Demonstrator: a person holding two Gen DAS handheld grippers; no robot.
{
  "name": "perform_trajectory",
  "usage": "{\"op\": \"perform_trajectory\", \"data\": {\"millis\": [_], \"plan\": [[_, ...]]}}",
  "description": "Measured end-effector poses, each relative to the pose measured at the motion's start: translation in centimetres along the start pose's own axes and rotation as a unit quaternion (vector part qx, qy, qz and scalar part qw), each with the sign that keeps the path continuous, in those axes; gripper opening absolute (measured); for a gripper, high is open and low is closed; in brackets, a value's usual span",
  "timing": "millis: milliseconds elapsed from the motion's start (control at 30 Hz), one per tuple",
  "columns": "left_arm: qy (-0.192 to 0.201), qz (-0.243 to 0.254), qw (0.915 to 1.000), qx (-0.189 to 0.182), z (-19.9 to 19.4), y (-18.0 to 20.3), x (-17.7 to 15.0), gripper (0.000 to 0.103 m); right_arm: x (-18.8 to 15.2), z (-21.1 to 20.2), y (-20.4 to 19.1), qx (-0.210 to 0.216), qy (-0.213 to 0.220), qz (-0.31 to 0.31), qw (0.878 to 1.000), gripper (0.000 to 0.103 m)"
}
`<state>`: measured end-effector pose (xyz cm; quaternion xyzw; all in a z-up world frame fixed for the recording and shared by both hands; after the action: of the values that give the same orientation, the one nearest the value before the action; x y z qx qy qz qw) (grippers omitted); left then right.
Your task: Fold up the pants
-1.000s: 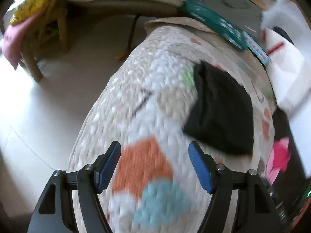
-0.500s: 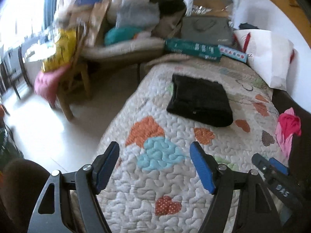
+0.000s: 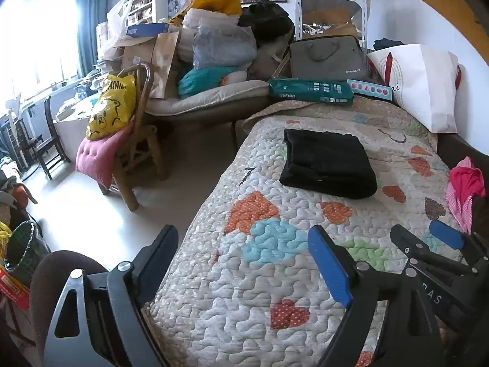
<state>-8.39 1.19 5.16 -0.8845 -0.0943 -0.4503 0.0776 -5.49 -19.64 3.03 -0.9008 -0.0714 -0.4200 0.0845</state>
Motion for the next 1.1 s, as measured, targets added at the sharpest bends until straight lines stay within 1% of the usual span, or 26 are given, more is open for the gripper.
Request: {"op": "perform_trajectory", "data": {"millis": [167,267,300,433,567,600,667,733,800,900,1100], "plan": [[0.014,-0.004,0.9999,0.005,-0.4,0.2,0.1,0.091,0.1,-0.2,0.4,-0.002,0.004,0.009,1.000,0.077],[0.011,0.006,0.9998,-0.017,-0.5,0.6,0.4,0.091,0.2,-0.1,0.9,-0.003,0.002,0.017,1.000,0.077],[0.006,0.017,0.9994,-0.030,-0.5,0.9,0.5,0.091,0.2,-0.1,1.0,-0.004,0.002,0.019,1.000,0.077],[0.003,0.049,0.9978,-0.044,-0.8,2.0,0.5,0.092,0.3,-0.1,1.0,-0.005,0.004,0.019,1.000,0.077],[0.012,0.054,0.9965,-0.062,-1.4,2.3,0.8,0.092,0.4,-0.2,1.2,-0.007,0.007,0.020,1.000,0.078],[0.016,0.053,0.9964,-0.065,-1.6,2.3,0.8,0.092,0.4,-0.2,1.2,-0.008,0.007,0.022,1.000,0.078],[0.027,0.053,0.9962,-0.063,-1.9,2.4,1.1,0.101,0.5,-0.2,1.3,-0.009,0.008,0.026,1.000,0.078],[0.037,0.054,0.9960,-0.062,-2.4,2.6,1.3,0.102,0.5,-0.3,1.5,-0.010,0.010,0.030,0.999,0.078],[0.033,0.053,0.9953,-0.074,-2.5,2.7,1.5,0.102,0.6,-0.5,1.6,-0.011,0.013,0.032,0.999,0.078],[0.017,0.051,0.9949,-0.086,-2.2,2.8,1.4,0.102,0.7,-0.7,1.5,-0.013,0.018,0.030,0.999,0.078],[-0.010,0.044,0.9945,-0.095,-1.5,2.9,1.1,0.102,0.7,-0.9,1.4,-0.016,0.020,0.027,0.999,0.079]]}}
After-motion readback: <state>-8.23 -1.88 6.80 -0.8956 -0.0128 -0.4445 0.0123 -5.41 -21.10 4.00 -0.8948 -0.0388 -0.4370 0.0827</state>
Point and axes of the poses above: each gripper's, at about its wrist camera, not at the fingertips, and z roughly the way its jaws point, y to its right, x to its top, the point moved 1 cm from there along z, roughly the way its jaws point, and after that the axes turned 3 degrees about x, right-handed, at the moved point
